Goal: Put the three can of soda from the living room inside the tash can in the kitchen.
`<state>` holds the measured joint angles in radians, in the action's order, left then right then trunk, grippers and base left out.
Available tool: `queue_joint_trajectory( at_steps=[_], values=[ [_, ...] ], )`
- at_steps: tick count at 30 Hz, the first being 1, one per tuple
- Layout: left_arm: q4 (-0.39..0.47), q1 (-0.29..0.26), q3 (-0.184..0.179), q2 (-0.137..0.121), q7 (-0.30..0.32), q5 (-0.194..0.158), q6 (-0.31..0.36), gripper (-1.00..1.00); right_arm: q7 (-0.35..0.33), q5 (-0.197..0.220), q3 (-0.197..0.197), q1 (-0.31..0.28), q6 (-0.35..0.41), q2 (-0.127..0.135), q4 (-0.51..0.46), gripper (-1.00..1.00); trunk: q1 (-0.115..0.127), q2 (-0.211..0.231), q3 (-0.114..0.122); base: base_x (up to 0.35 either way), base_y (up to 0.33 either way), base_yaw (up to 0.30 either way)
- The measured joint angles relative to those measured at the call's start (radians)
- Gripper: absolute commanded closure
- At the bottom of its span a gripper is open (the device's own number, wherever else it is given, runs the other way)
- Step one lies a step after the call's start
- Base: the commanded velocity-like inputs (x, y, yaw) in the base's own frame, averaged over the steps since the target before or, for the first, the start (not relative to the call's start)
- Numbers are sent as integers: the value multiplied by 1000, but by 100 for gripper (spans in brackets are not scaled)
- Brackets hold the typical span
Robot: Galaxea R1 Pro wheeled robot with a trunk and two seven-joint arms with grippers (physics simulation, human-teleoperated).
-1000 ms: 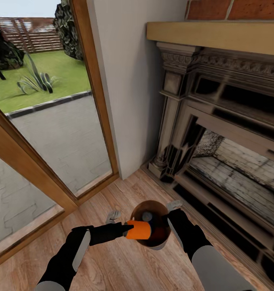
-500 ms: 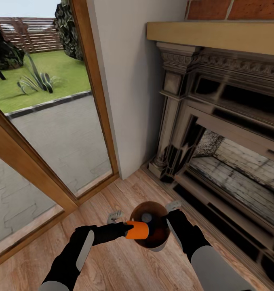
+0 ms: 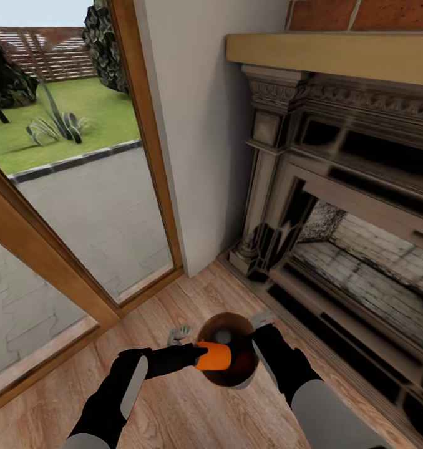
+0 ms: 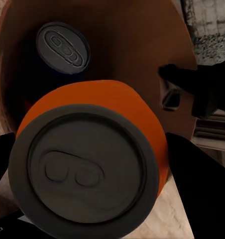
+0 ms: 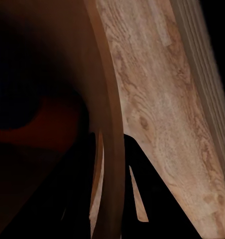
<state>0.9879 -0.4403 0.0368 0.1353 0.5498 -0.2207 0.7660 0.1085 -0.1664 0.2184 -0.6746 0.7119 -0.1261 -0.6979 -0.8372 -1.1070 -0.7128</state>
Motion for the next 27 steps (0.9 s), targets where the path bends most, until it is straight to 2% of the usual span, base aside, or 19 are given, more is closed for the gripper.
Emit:
queue_joint_trajectory(
  at_steps=[2, 8, 22, 27],
  values=[
    [0, 0, 0, 1, -2, 0, 0, 100, -1, 19, 11, 0, -2, 0, 0, 100, 0, 0, 0, 0, 0, 0],
    [-1, 0, 1, 1, -5, 2, 0, 100, 0, 12, 29, 0, -1, 0, 0, 100, 0, 0, 0, 0, 0, 0],
    [-24, 0, 1, 1, -6, 5, -1, 100, 1, 12, 31, 0, -1, 0, 0, 100, 0, 0, 0, 0, 0, 0],
    [-53, 0, 0, 1, -11, 4, -32, 100, 1, 11, 31, 0, -1, 0, 0, 100, 0, 0, 0, 0, 0, 0]
  ],
)
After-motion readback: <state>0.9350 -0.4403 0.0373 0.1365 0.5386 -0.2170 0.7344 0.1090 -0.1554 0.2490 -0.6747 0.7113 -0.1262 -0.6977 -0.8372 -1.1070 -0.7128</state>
